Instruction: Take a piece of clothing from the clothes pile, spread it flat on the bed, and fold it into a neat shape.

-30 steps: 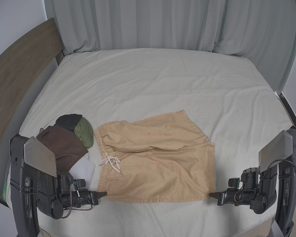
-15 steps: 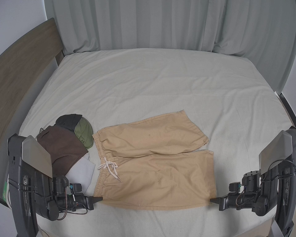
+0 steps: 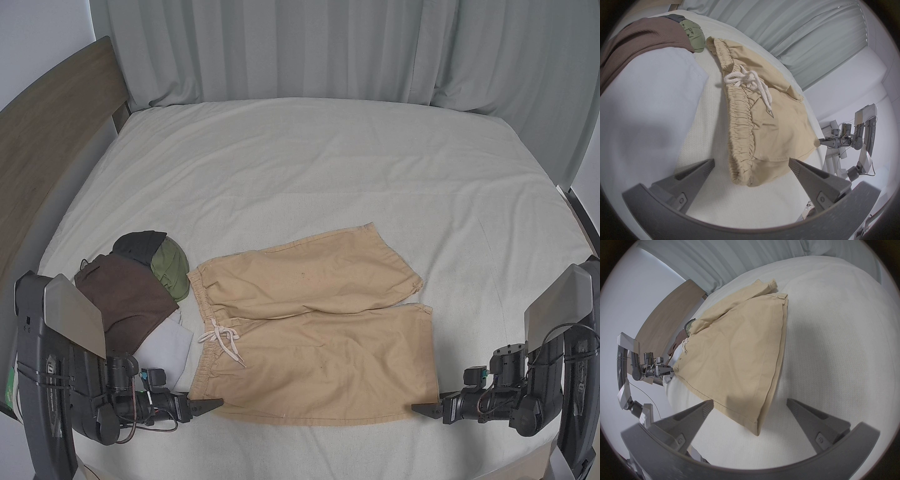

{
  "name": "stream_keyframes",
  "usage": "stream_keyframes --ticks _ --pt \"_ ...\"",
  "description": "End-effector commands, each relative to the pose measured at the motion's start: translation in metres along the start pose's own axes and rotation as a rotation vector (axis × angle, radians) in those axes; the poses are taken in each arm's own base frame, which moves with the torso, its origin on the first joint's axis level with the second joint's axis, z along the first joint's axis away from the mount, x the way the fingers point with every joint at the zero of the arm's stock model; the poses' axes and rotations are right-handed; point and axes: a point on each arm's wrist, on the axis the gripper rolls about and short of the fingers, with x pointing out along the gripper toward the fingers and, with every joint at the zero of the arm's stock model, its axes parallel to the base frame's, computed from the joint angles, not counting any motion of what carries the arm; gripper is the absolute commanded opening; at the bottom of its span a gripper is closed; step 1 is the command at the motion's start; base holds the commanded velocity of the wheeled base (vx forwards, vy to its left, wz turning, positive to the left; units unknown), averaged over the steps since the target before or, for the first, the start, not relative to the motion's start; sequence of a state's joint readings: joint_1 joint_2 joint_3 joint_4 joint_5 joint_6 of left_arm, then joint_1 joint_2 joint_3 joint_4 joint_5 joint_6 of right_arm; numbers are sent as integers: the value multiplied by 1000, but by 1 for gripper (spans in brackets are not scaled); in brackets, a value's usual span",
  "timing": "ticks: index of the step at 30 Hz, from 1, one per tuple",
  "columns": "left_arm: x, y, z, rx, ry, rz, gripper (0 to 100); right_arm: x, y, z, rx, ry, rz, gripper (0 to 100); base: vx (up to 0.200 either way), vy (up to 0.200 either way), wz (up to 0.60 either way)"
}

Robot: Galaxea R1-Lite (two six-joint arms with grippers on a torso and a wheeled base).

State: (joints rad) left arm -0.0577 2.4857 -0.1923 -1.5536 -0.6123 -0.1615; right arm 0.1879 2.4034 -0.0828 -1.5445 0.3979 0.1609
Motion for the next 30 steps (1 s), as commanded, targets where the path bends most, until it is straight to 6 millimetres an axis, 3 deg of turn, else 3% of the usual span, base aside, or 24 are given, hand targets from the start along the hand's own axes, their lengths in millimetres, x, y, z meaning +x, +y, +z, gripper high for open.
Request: stream_keyframes --ticks 1,12,13,30 --pt "2 2 -1 -2 -1 4 100 1 0 -1 1 4 -1 100 0 0 0" --pt "4 8 3 -2 -20 11 100 1 -1 -1 2 3 -3 100 0 0 0" --pt "4 8 3 -2 -20 11 0 1 -1 -1 2 3 -3 100 0 0 0" --pt "5 6 3 4 -18 5 0 2 -1 -4 3 19 -1 100 0 0 0"
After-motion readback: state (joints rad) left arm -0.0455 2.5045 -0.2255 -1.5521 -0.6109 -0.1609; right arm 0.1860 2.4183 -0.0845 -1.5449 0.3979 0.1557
